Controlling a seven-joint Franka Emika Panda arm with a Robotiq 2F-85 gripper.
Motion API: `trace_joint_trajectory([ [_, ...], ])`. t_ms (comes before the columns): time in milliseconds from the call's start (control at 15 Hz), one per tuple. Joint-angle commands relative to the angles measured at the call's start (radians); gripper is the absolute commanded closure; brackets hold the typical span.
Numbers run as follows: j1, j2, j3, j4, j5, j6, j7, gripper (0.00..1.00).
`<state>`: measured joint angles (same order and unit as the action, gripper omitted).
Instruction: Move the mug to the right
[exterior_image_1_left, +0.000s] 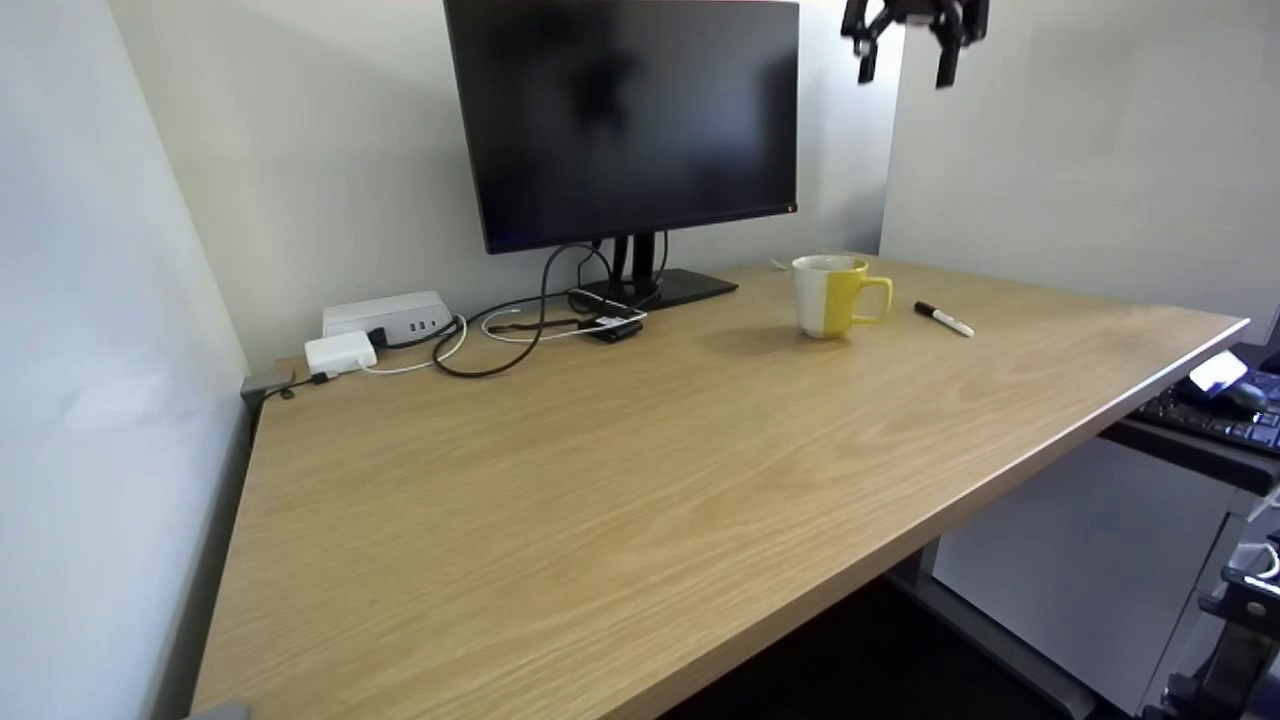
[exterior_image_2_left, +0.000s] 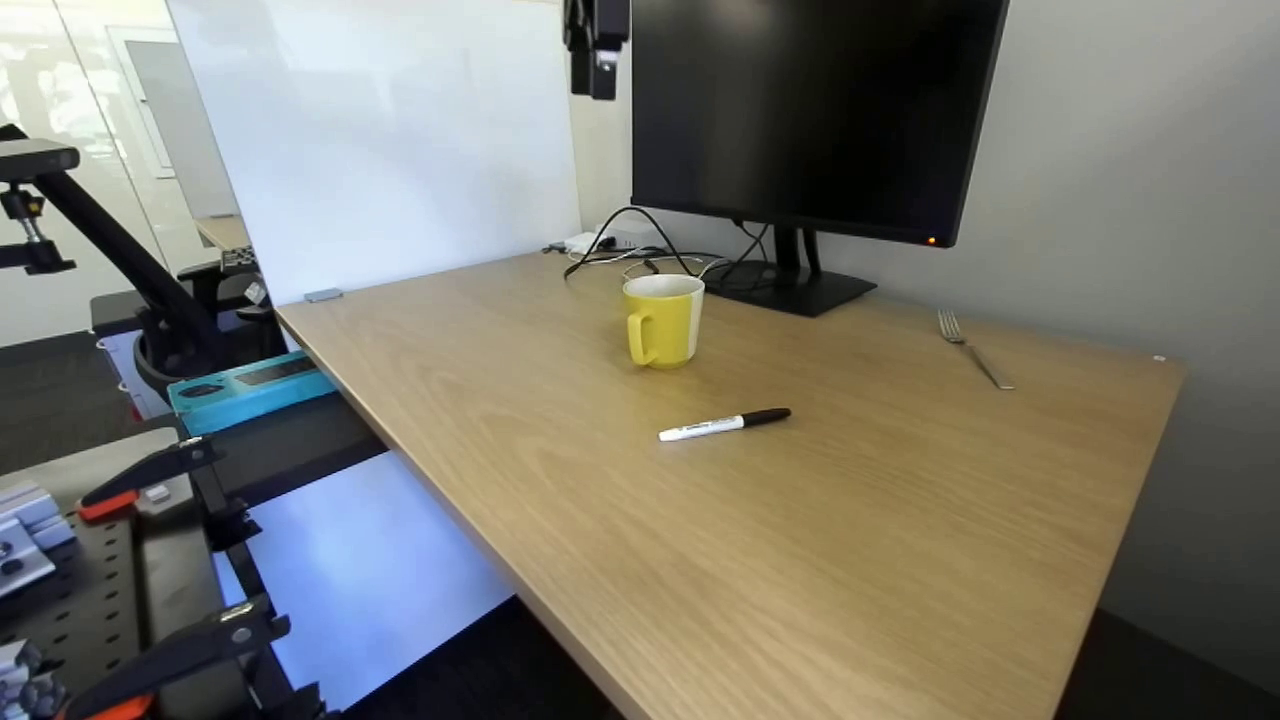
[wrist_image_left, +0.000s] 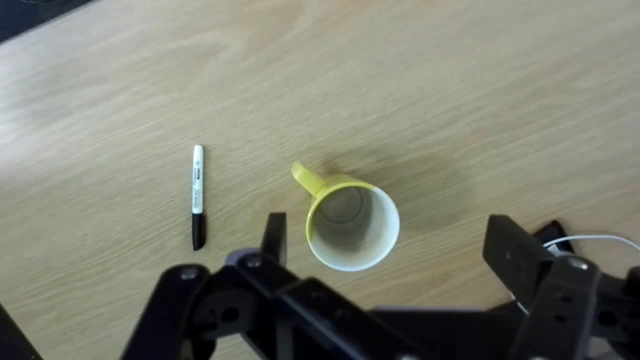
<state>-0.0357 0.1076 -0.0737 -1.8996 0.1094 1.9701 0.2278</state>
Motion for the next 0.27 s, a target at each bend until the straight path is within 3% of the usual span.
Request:
trace_joint_trajectory([
  [0,0.011,-0.223,0.023,-0.164,-0.074,-0.084,-0.119,0.0],
  [67,0.016,-0.28,0.031,-0.2,-0.077,-0.113,-0.141,0.0],
  [133,0.01,-0.197,0.028,-0.117,-0.054,-0.114,-0.083,0.0],
  [200,0.013,-0.249,0.034,-0.154,-0.059,-0.131,-0.1,0.0],
])
